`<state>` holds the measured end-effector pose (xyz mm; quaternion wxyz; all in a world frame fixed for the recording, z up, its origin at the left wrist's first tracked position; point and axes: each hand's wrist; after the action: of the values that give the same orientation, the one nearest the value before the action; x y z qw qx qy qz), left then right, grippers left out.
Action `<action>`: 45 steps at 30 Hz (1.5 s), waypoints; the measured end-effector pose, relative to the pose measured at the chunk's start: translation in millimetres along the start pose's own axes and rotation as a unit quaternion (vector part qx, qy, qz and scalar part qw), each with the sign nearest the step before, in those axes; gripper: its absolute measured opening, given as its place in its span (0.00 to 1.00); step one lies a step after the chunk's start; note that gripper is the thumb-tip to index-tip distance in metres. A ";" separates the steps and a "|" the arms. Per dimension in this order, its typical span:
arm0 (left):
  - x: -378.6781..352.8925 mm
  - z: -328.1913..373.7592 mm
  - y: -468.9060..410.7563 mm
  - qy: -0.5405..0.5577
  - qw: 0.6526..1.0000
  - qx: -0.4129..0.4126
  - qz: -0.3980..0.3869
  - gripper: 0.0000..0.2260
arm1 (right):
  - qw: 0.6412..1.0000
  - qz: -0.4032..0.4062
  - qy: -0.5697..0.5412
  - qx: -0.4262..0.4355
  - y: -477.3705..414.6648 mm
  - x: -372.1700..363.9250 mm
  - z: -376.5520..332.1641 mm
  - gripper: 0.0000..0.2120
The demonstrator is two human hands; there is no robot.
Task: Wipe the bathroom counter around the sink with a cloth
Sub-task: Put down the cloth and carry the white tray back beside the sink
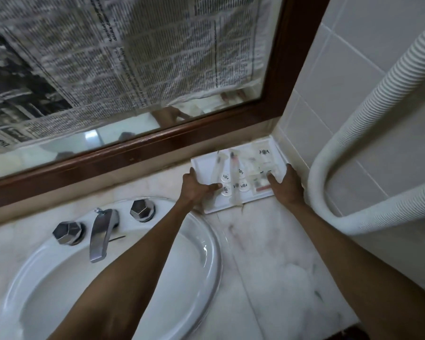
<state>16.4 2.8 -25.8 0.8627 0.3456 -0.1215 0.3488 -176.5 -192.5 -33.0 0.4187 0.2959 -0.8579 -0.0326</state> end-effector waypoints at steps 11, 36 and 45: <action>-11.2 -0.1 33.4 -0.174 0.981 0.021 -0.086 0.67 | 0.997 -0.019 -0.013 0.067 25.5 -8.2 29.7 0.64; -36.3 11.0 25.3 -0.132 0.991 0.009 -0.017 0.63 | 0.987 0.108 -0.070 0.094 0.8 -17.3 25.1 0.45; -38.6 14.5 26.7 -0.146 0.989 0.002 -0.026 0.63 | 0.988 0.114 -0.046 0.096 13.7 -21.5 19.8 0.38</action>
<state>-29.6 -13.2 -18.8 0.8436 0.3974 -0.2369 0.2725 -187.5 -173.5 -56.7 0.3497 0.2332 -0.9034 0.0848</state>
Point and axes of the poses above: each hand's wrist, its own y-axis away from the middle knuckle, its own x-axis out of the back of the hand, z = x × y, and after that the axes turned 6 degrees about -z, right-handed
